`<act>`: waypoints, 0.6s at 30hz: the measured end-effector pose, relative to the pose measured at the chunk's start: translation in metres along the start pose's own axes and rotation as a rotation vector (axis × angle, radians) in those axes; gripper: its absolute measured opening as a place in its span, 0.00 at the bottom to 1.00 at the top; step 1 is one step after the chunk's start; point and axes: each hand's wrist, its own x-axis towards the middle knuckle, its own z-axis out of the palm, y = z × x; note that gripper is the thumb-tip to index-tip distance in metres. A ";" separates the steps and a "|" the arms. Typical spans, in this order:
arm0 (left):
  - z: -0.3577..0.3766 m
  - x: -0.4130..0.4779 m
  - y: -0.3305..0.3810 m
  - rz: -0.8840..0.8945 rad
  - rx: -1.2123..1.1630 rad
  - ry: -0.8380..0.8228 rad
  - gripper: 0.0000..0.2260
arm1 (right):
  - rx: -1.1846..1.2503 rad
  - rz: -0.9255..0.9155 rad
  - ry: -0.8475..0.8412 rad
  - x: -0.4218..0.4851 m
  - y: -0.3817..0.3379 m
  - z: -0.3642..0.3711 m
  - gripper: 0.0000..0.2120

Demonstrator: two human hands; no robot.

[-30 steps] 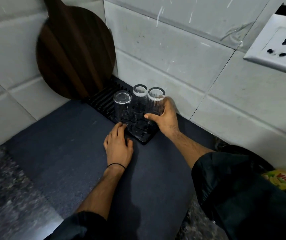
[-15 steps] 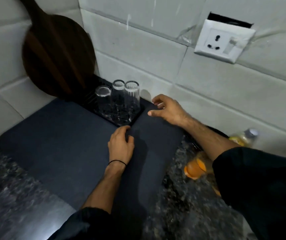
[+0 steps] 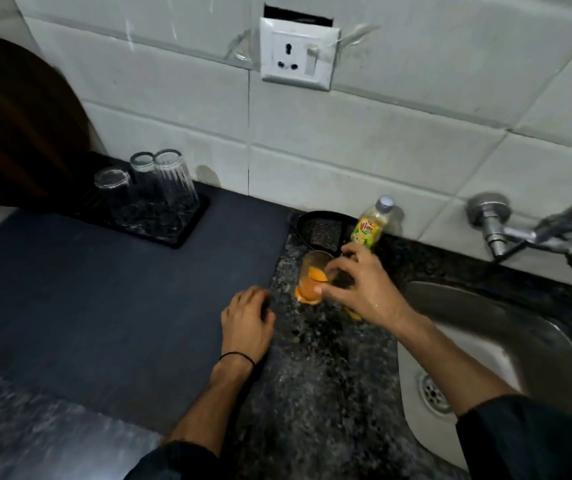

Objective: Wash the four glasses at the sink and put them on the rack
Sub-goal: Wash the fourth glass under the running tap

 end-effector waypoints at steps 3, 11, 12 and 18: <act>0.006 -0.008 0.003 0.007 0.104 -0.070 0.21 | 0.117 0.001 -0.005 -0.009 0.011 0.028 0.19; -0.002 -0.014 0.027 -0.075 0.063 -0.093 0.18 | 0.285 -0.120 0.105 -0.014 0.016 0.031 0.13; -0.001 -0.018 0.035 -0.082 0.034 -0.061 0.17 | 0.275 -0.133 0.089 -0.023 0.024 0.023 0.13; 0.029 -0.054 0.126 -0.135 -0.180 -0.024 0.12 | 0.236 -0.044 0.144 -0.099 0.106 -0.040 0.16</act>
